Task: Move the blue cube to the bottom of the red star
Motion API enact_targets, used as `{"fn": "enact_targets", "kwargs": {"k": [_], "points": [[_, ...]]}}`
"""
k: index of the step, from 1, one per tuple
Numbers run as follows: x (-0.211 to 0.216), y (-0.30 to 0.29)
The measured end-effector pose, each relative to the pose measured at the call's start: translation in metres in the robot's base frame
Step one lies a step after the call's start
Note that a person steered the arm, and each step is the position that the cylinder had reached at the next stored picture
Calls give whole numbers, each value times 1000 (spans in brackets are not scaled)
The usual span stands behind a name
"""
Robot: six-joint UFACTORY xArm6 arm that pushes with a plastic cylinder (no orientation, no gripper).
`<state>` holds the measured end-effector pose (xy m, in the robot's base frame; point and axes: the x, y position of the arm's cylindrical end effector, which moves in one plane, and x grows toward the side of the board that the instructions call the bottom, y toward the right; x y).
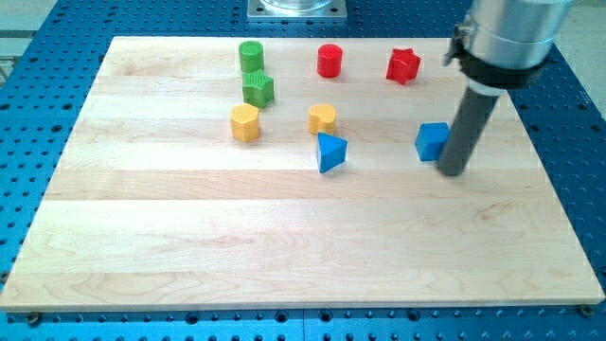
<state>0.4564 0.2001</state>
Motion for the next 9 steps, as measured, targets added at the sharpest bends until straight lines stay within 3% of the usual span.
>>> {"fn": "enact_targets", "kwargs": {"k": [2,3,4,6,8,9], "points": [[-50,-28],[-7,-17],[16,-45],[-73,-59],[-63,-96],[-93,-114]]}}
